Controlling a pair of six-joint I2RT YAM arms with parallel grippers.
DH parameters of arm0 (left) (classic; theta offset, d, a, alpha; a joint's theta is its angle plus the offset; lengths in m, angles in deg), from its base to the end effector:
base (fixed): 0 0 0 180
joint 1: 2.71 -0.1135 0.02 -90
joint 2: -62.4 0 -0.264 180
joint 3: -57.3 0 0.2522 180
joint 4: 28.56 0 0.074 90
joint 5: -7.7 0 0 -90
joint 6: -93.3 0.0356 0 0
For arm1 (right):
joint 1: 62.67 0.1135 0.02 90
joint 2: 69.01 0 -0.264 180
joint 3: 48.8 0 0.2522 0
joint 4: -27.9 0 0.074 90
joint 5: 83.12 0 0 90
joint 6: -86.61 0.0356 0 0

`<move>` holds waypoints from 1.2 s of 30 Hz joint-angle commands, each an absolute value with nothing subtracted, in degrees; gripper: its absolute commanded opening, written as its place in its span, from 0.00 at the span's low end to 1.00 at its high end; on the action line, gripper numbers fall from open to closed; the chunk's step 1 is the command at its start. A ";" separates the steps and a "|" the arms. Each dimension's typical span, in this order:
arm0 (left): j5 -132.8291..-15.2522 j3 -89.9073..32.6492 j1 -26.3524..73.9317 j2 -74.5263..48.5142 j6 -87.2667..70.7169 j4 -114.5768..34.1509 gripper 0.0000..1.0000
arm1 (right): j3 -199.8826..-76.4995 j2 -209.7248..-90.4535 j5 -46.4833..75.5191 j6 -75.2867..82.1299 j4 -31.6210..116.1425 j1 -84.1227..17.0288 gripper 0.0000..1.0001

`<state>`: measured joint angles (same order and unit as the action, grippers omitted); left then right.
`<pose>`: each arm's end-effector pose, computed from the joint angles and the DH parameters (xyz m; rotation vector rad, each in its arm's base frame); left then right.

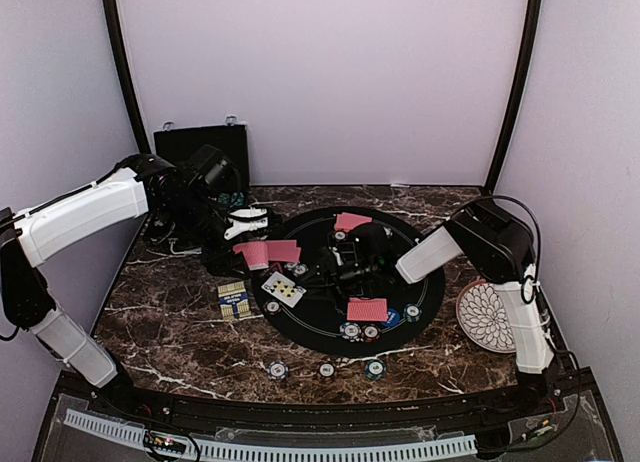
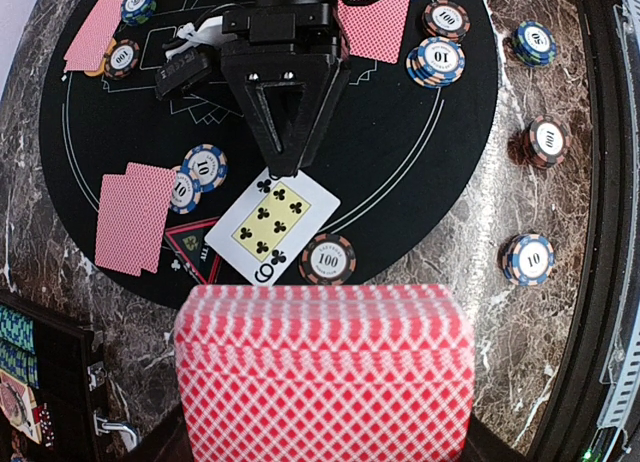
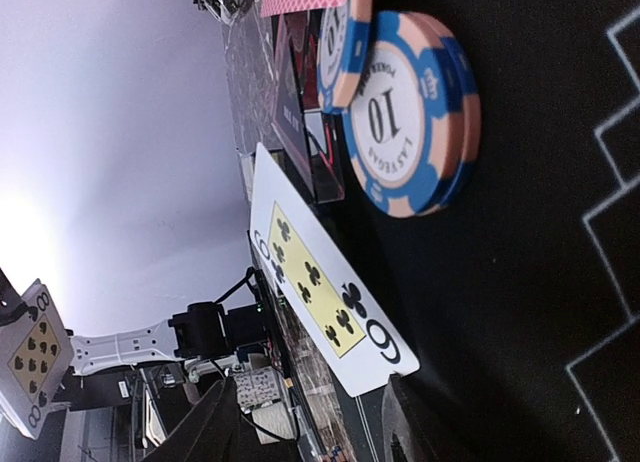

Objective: Distribute texas hold em gaming equipment

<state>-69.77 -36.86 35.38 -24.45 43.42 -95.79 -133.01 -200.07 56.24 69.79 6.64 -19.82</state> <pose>0.2393 -0.1974 0.3151 1.6998 1.9697 -0.2731 0.3141 0.3283 0.0866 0.0417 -2.4474 -1.8284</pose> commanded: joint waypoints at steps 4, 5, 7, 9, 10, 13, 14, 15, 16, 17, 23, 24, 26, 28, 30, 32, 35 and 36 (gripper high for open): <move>-69.41 -36.14 35.32 -21.88 44.00 -95.62 0.00 | -132.51 -194.24 55.63 61.39 18.52 -20.43 0.50; -69.40 -36.16 35.30 -21.84 43.95 -95.66 0.00 | -132.97 -193.88 55.54 60.13 19.99 -20.81 0.50; -69.34 -36.10 35.32 -21.77 43.98 -95.69 0.00 | -134.26 -193.04 55.05 57.11 23.49 -21.70 0.51; -69.48 -35.93 35.31 -21.72 44.04 -95.64 0.00 | -135.66 -192.49 54.94 55.75 25.17 -22.58 0.51; -69.54 -35.81 35.27 -21.58 44.06 -95.65 0.00 | -136.39 -192.40 54.52 54.82 26.28 -23.04 0.52; -69.56 -35.68 35.30 -21.49 44.00 -95.69 0.00 | -138.97 -192.99 53.96 51.83 31.17 -24.26 0.52; -69.49 -35.71 35.31 -21.51 44.00 -95.63 0.00 | -139.50 -193.19 54.10 51.08 32.00 -24.53 0.52; -69.45 -35.69 35.29 -21.53 44.00 -95.65 0.00 | -140.07 -193.36 54.23 50.34 32.96 -24.73 0.52; -69.42 -35.67 35.27 -21.53 44.00 -95.68 0.00 | -140.94 -193.72 54.07 49.05 34.56 -24.93 0.52; -69.43 -35.65 35.31 -21.53 43.98 -95.63 0.00 | -142.06 -194.05 53.63 47.20 36.95 -25.04 0.52; -69.00 -35.81 35.34 -21.87 43.68 -95.58 0.00 | -152.05 -200.95 53.56 36.69 50.77 -24.82 0.52; -68.97 -35.82 35.35 -21.84 43.66 -95.60 0.00 | -153.08 -201.96 54.00 35.58 52.01 -24.65 0.53; -69.08 -35.70 35.34 -21.74 43.69 -95.56 0.00 | -154.48 -203.53 55.04 33.26 53.90 -24.09 0.52; -69.19 -35.53 35.28 -21.58 43.73 -95.57 0.00 | -155.39 -204.49 56.08 31.48 55.59 -23.35 0.51; -69.28 -35.50 35.28 -21.48 43.71 -95.65 0.00 | -155.52 -204.79 56.71 30.17 57.04 -22.61 0.51; -69.33 -35.41 35.34 -21.37 43.73 -95.64 0.00 | -154.49 -204.47 57.77 29.87 56.61 -21.94 0.50; -69.35 -35.39 35.26 -21.38 43.82 -95.65 0.00 | -154.12 -204.52 59.43 28.87 57.05 -21.06 0.46; -69.26 -35.43 35.26 -21.45 43.82 -95.66 0.00 | -154.14 -204.49 59.90 28.39 57.38 -20.69 0.45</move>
